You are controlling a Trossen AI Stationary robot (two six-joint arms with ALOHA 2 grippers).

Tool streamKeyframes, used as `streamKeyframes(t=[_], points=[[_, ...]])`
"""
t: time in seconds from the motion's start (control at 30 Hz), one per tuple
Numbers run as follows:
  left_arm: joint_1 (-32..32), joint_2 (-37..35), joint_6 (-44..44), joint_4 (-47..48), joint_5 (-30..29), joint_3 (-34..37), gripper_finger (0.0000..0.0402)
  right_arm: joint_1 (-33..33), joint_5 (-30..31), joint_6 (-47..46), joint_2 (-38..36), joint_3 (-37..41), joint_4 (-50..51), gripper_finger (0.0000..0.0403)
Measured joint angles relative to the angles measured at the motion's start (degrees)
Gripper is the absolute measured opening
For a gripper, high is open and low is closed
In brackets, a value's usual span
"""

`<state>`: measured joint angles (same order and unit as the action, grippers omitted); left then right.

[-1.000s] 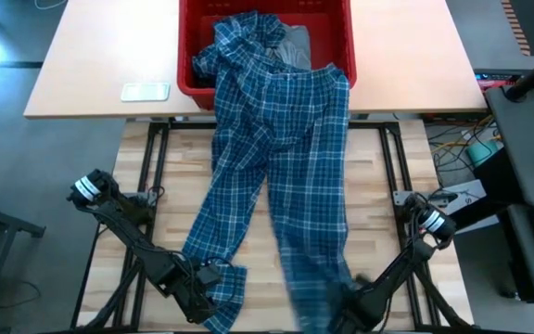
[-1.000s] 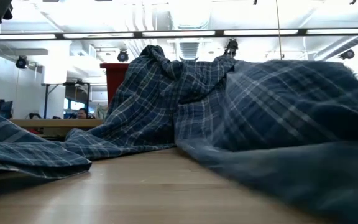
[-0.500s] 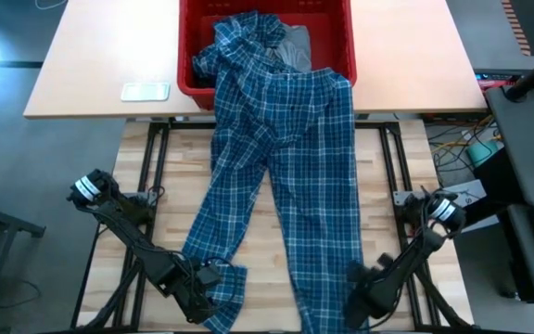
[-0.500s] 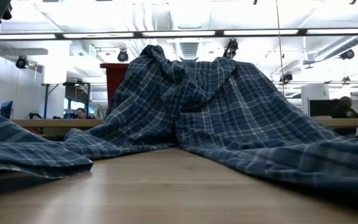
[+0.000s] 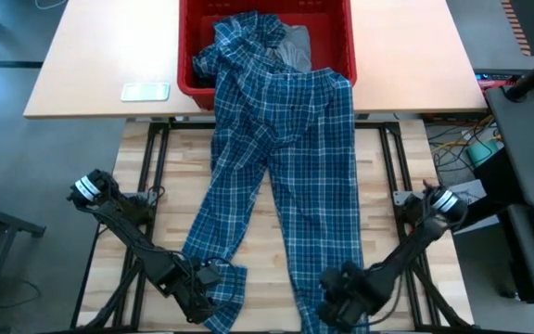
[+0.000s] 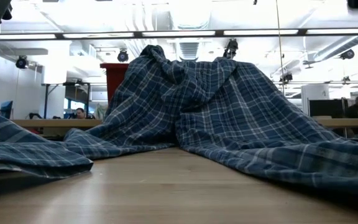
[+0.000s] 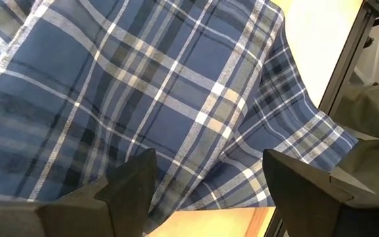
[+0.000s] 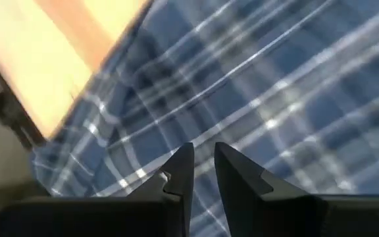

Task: Fold Laundry from Bin
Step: Fold the blue patterned pants

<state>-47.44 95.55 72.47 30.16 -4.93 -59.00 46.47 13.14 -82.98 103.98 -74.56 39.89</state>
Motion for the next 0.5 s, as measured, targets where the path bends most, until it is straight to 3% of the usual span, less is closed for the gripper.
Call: streamKeyframes(t=[0.13,0.23,0.37,0.5], points=[[0.0,0.0,0.12,-0.1,0.23,0.0,0.0261,-0.65,-8.72,4.65,7.08,-3.06,-4.08,0.0057],[0.0,0.0,0.23,-0.09,0.49,0.0,0.0261,-0.99,-11.68,6.54,11.99,-7.64,-5.04,0.0057],[0.04,0.0,0.1,-0.17,1.2,0.0,0.0261,-2.35,-10.31,16.82,17.79,-16.18,-10.1,0.0057],[0.46,0.0,-0.01,-0.07,1.44,0.04,0.0261,-4.0,-9.96,27.93,20.97,-22.05,-2.95,0.0057]])
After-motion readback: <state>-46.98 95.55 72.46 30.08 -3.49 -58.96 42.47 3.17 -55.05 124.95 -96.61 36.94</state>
